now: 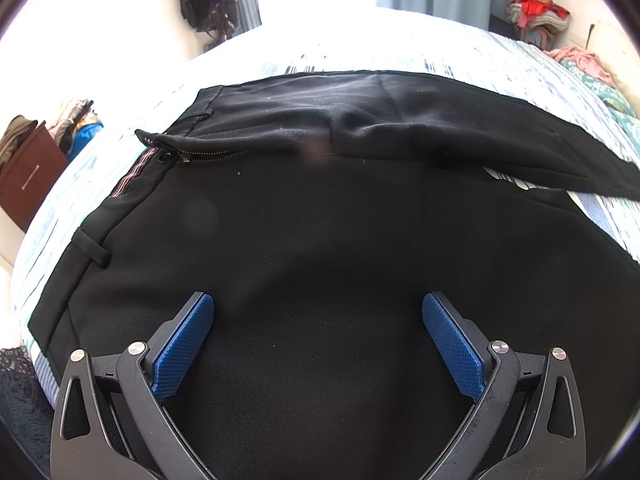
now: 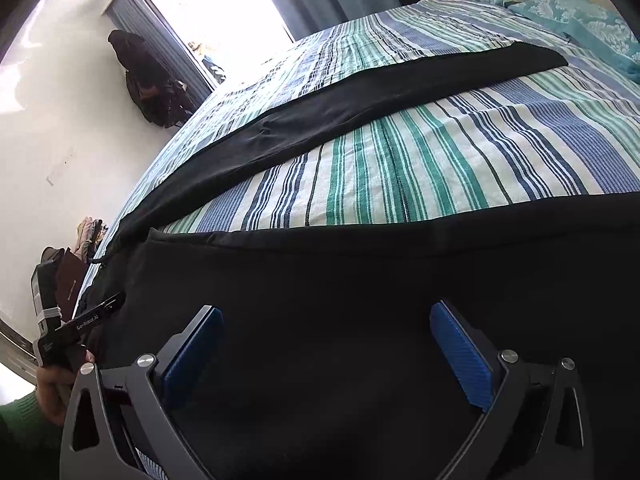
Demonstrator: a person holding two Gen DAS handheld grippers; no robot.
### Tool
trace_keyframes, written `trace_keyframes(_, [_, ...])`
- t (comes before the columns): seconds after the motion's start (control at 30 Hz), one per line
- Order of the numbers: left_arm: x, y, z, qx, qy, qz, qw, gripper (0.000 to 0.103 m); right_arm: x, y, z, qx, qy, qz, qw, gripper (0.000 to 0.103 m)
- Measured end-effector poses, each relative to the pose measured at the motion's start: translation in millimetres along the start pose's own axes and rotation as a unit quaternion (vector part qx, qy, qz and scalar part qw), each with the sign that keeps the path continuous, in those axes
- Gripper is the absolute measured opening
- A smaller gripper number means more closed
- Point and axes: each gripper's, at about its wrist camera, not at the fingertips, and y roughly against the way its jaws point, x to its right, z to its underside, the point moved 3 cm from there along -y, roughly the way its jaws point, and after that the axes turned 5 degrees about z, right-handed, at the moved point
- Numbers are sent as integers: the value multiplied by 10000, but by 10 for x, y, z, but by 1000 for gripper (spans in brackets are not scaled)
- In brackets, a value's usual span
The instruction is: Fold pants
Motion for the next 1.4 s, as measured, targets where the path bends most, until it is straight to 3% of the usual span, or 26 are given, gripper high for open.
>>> trace_keyframes(0.2, [-3, 0, -1, 6, -1, -1, 10000, 102, -46, 63, -88, -333, -325, 305, 9985, 103])
trace_keyframes(0.27, [-5, 2, -1, 19, -3, 2, 10000, 102, -105, 211, -94, -245, -531, 459, 9972, 103])
trace_keyframes(0.43, [-19, 12, 0, 73, 9, 27, 10000, 102, -352, 539, 48, -23, -745, 188, 9970, 103])
trace_keyframes(0.5, [-24, 14, -4, 85, 9, 30, 10000, 102, -483, 552, 75, -191, -624, 181, 9977, 103])
trace_keyframes(0.6, [-14, 23, -1, 105, -4, -9, 9999, 102, -685, 609, -11, 18, -337, 99, 9994, 103])
trace_keyframes(0.73, [-24, 40, -2, 106, 40, 28, 9999, 102, -902, 346, -339, -58, -24, -159, 9999, 103])
trace_keyframes(0.87, [-17, 29, -9, 115, 33, -11, 9999, 102, -1164, -87, -999, -63, 309, -460, 9984, 103])
trace_keyframes(1.03, [10, 26, -6, 137, -11, -139, 9998, 102, -1470, -940, -1485, -605, 790, -821, 9916, 103])
trace_keyframes(1.1, [22, 29, -13, 125, -41, -197, 9997, 102, -1361, -1339, -1506, -1143, 836, -802, 9867, 103])
trace_keyframes(1.17, [27, 40, -35, 61, -57, -244, 9997, 102, -1045, -1563, -1566, -1336, 834, -528, 9861, 103])
trace_keyframes(1.3, [49, 147, -120, -306, -143, -327, 9989, 102, -102, -1478, -1975, -956, 646, -295, 9929, 103])
trace_keyframes(1.4, [151, 324, -222, -461, -375, -270, 9979, 102, 831, -1315, -2269, -814, 248, 634, 9944, 103])
